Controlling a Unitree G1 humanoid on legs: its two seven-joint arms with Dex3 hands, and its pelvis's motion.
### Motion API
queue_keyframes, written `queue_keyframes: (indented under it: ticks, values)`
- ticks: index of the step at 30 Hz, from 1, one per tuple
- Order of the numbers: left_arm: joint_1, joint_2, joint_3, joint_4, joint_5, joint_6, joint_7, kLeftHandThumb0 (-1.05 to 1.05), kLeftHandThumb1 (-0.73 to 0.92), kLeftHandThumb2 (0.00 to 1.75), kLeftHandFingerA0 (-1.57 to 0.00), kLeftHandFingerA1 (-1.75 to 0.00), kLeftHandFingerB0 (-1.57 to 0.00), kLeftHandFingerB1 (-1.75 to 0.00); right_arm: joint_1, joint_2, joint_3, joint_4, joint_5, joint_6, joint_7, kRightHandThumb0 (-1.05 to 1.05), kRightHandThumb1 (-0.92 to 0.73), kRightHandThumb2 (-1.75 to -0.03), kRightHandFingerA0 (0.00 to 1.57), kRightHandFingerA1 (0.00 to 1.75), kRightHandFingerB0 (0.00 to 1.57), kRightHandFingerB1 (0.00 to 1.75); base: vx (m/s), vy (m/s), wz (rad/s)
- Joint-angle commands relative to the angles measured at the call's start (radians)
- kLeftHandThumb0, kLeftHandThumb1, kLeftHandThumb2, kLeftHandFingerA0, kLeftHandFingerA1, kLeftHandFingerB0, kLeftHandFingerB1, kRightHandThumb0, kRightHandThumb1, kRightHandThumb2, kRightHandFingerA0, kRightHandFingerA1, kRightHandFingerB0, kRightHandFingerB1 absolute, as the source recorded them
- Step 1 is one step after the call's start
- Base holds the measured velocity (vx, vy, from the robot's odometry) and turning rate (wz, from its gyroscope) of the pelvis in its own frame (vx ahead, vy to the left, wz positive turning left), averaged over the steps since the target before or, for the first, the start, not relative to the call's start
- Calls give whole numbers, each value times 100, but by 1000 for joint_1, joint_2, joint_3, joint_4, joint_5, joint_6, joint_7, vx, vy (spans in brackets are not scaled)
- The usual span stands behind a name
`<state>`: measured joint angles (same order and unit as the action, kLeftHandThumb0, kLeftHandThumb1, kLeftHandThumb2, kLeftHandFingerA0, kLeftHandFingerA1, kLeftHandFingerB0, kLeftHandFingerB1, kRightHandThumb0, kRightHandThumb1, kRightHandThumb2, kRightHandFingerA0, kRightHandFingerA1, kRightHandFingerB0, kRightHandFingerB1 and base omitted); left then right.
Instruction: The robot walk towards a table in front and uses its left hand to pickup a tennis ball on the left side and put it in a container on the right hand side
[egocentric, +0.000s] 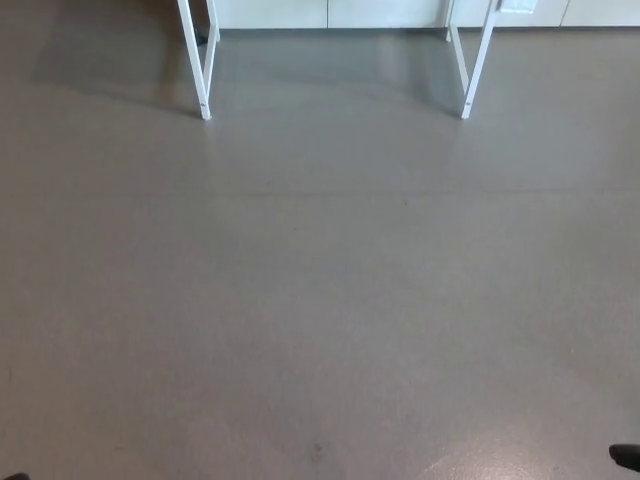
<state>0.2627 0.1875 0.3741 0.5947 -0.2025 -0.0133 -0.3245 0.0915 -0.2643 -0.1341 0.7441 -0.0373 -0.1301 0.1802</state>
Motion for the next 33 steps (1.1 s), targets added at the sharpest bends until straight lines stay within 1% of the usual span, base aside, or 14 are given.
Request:
queue_keyframes:
  ticks: [1, 8, 10, 11, 16, 17, 18, 22, 23, 26, 27, 28, 29, 33]
  values:
    - [10, -3, 21, -15, -75, -9, -68, -21, 69, 60, -36, -39, -36, -34, 2, -20, -11, 5, 35, -54, 46, -31, -45, -65, 65, 52, 49, 47, 0, 0, 0]
    - [28, 2, 6, -14, -67, -19, -83, -24, 72, 60, -35, -39, -34, -33, 31, -25, -7, -2, 33, -58, 55, -29, -46, -64, 66, 51, 49, 46, 0, 0, 0]
    - [27, 5, 6, -9, -71, -14, -90, -29, 65, 74, -33, -46, -27, -38, 28, -25, -9, 9, 37, -64, 62, -29, -46, -64, 66, 51, 49, 46, 0, 0, 0]
    - [27, 6, 5, -8, -72, -14, -91, -23, 70, 61, -33, -39, -31, -32, 28, -25, -9, 10, 37, -64, 63, -29, -46, -65, 67, 51, 49, 46, 0, 0, 0]
    - [36, -2, 9, 0, -83, -20, -103, -20, 68, 60, -32, -39, -31, -32, 43, -27, -7, -5, 38, -56, 64, -29, -47, -64, 64, 50, 50, 45, 0, 0, 0]
    - [46, -5, 6, 2, -77, -30, -102, -18, 46, 93, -23, -55, -19, -51, 53, -33, 0, -9, 28, -59, 63, -30, -46, -64, 66, 50, 49, 46, 169, 36, 70]
    - [48, -5, 4, 3, -73, -34, -102, -18, 46, 93, -23, -55, -19, -51, 55, -35, 3, -11, 24, -58, 62, -30, -46, -64, 66, 50, 49, 46, 120, 14, 13]
    - [59, -5, 3, 12, -71, -47, -106, -17, 44, 93, -23, -55, -19, -50, 68, -39, 11, -7, 20, -76, 59, -30, -47, -65, 64, 50, 47, 45, -24, -8, 29]
    - [66, -4, 1, 20, -68, -57, -112, -20, 65, 59, -33, -40, -31, -33, 75, -38, 11, -5, 21, -75, 56, -30, -47, -65, 64, 50, 46, 45, -50, 22, -7]
    - [80, -6, -3, 14, -67, -61, -114, -22, 67, 60, -32, -40, -31, -32, 79, -40, 9, 10, 29, -87, 65, -30, -47, -64, 61, 49, 45, 44, 18, 27, -2]
    - [80, -5, -2, 19, -68, -64, -117, -20, 47, 94, -22, -54, -19, -50, 81, -39, 10, 12, 26, -91, 61, -32, -46, -65, 61, 49, 47, 45, 80, 135, -5]
    - [81, -4, -2, 21, -69, -66, -118, -20, 47, 94, -22, -54, -19, -50, 82, -39, 10, 14, 25, -94, 59, -32, -46, -65, 61, 49, 47, 45, 48, 192, -12]
    - [80, -1, -5, 33, -62, -83, -120, -24, 69, 60, -33, -40, -31, -33, 93, -39, 12, 0, 23, -95, 56, -31, -47, -65, 60, 49, 46, 44, 87, 245, -17]
    - [90, -2, -9, 38, -60, -87, -120, -23, 68, 60, -33, -40, -33, -33, 110, -40, 13, -3, 25, -103, 59, -32, -46, -66, 59, 49, 46, 45, 161, 464, -11]
